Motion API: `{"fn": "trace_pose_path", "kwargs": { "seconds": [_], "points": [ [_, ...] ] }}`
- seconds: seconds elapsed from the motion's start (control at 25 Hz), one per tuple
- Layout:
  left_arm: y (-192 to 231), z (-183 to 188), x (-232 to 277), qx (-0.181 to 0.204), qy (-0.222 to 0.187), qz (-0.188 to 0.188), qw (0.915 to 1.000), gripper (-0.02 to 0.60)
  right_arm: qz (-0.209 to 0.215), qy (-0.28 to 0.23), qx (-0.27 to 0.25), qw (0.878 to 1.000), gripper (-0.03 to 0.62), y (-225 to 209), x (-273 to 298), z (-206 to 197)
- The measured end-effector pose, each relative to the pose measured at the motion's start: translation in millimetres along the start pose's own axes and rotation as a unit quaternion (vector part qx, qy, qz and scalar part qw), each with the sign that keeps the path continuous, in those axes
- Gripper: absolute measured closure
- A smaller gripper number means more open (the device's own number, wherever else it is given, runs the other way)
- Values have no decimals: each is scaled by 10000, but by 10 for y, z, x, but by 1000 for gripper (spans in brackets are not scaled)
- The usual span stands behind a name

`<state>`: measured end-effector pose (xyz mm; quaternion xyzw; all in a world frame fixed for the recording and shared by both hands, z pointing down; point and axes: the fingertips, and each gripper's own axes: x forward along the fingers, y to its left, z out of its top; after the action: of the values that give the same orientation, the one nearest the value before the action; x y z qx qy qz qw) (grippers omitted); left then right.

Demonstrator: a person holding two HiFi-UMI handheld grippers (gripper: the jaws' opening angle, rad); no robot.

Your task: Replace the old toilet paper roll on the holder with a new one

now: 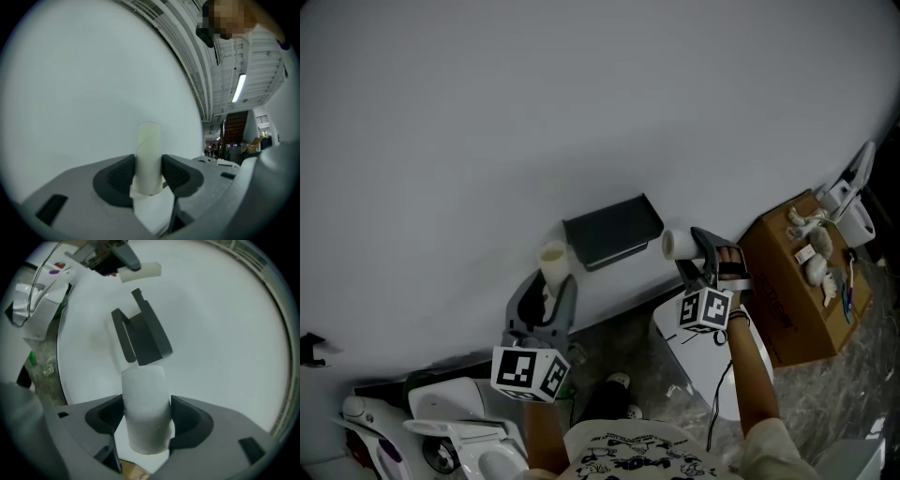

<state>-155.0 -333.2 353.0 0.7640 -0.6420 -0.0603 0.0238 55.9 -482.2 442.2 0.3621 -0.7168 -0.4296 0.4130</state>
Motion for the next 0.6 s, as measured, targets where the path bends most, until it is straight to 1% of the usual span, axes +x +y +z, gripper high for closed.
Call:
{"fn": "trace_pose_path", "kwargs": {
  "seconds": [0.12, 0.2, 0.36, 0.6],
  "points": [
    [31, -12, 3, 13, 20, 12, 10000, 399, 18, -48, -588, 9983, 276, 32, 96, 58],
    [50, -15, 6, 23, 31, 14, 10000, 399, 63, -76, -786, 9969, 276, 59, 155, 85],
    [104, -19, -2, 96, 57, 21, 9999, 399, 130, -107, -894, 9959, 276, 93, 221, 143],
    [161, -7, -6, 141, 63, 67, 9999, 399, 203, -283, -1043, 9939, 277, 172, 278, 255]
  ]
}}
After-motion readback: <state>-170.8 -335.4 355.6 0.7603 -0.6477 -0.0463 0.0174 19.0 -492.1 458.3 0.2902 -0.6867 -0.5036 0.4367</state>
